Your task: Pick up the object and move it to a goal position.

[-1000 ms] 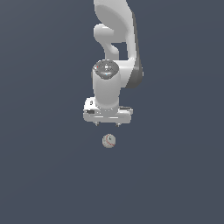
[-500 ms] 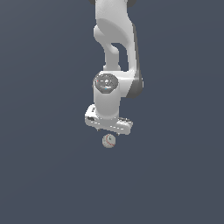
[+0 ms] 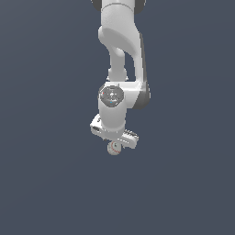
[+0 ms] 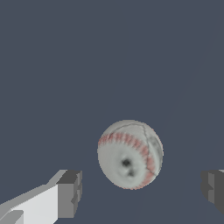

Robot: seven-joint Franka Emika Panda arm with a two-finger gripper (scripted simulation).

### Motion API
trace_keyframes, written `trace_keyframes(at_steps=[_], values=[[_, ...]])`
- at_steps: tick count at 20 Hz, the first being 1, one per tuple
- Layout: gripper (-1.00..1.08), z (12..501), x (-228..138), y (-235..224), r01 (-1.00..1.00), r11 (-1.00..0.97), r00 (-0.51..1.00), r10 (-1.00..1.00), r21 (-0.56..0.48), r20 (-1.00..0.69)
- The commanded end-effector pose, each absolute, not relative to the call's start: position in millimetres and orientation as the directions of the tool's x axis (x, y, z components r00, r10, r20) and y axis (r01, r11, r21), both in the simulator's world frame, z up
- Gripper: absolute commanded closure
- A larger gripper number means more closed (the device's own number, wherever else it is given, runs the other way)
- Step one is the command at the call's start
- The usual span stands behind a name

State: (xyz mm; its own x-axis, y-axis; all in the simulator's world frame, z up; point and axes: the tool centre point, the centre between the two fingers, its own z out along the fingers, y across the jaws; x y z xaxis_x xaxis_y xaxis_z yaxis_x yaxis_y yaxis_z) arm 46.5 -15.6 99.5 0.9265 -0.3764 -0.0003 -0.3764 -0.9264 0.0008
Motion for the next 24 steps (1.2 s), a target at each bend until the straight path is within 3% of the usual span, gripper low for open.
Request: trace_keyframes(at_steps=[1,21,22,24], values=[[-0.92,97.9,47.7,-15.5,-0.387,-0.922,0.922,-0.387,0.0,0.0],[-0.92,47.8,47.7,-15.6,-0.388,-0.921,0.921,-0.388,0.0,0.0],[1.08,47.8,47.7,-15.6,-0.388,-0.921,0.921,-0.388,0.0,0.0],[1.08,47.8,47.7,-15.6,-0.388,-0.921,0.921,-0.388,0.0,0.0]])
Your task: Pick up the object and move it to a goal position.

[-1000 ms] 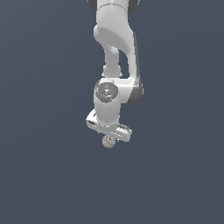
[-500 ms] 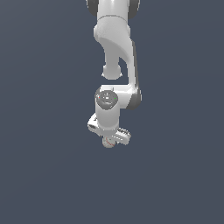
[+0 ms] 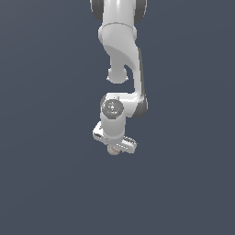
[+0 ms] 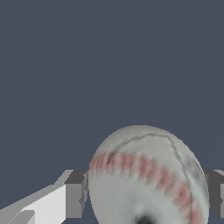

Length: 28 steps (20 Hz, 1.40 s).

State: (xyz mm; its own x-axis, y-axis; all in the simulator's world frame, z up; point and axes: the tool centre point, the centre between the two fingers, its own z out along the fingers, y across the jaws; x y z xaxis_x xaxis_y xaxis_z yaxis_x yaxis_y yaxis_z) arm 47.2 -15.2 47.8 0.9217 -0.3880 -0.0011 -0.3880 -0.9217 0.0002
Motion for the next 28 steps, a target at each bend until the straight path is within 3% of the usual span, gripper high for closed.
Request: trace_keyframes(at_steps=[1,16,28], values=[[1.08,47.8,47.7,-15.6,-0.388,-0.921,0.921,-0.388,0.0,0.0],[1.08,65.0,45.0,-6.4,-0.388,-0.922,0.922,-0.388,0.0,-0.001],[1.08,161.3,32.4,41.7,-0.388,-0.922,0.922,-0.388,0.0,-0.001]])
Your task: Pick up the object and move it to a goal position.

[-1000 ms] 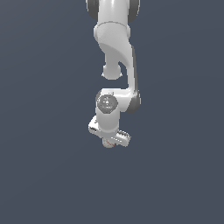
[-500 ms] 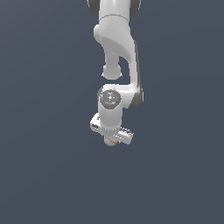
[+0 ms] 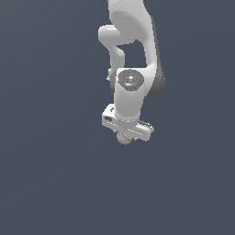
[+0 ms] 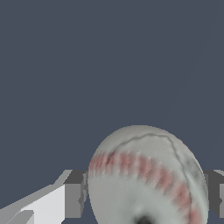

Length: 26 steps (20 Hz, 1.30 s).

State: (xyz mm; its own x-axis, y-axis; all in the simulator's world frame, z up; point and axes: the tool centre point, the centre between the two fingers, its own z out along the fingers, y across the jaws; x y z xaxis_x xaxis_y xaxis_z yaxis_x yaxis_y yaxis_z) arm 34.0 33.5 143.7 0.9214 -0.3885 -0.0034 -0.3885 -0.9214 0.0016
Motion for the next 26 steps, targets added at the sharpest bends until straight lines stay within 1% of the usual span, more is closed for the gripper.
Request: trace_keyframes(at_steps=[1,18,26], values=[[1.08,172.5,31.0,47.2,-0.388,-0.922,0.922,-0.388,0.0,-0.001],[1.08,358.8,10.0,139.6,-0.389,-0.921,0.921,-0.389,0.002,0.0],[1.08,433.3,3.8,177.2,-0.389,-0.921,0.921,-0.389,0.001,0.0]])
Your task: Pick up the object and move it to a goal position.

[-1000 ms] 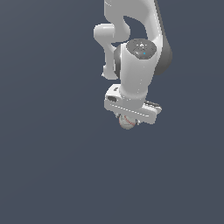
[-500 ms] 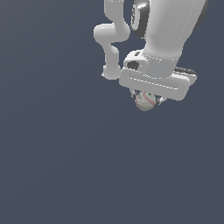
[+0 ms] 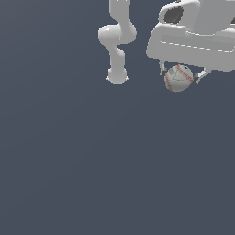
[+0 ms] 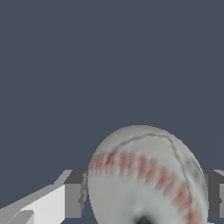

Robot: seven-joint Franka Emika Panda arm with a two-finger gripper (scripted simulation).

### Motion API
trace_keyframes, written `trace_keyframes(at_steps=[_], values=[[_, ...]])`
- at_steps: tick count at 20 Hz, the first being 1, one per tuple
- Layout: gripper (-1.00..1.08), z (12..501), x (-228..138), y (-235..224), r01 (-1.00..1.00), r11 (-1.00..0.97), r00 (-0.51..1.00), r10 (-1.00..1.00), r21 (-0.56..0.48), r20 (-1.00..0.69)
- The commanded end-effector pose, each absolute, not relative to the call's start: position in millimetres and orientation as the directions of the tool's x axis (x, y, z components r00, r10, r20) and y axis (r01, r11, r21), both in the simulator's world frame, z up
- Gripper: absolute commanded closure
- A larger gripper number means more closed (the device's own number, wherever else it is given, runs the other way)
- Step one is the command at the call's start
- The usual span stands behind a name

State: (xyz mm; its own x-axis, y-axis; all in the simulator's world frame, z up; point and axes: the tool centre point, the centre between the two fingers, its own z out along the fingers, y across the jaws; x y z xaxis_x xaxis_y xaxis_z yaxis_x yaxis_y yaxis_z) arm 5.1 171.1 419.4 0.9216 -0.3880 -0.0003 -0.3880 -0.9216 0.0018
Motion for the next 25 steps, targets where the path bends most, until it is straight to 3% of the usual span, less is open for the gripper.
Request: trace_keyframes(at_steps=[1,12,25], values=[[1.08,440.7,3.3,181.0,-0.389,-0.921,0.921,-0.389,0.001,0.0],[1.08,495.7,1.1,209.5,-0.389,-0.921,0.921,-0.389,0.0,0.0],[1.08,511.4,1.8,217.7,-0.388,-0.921,0.921,-0.388,0.0,0.0]])
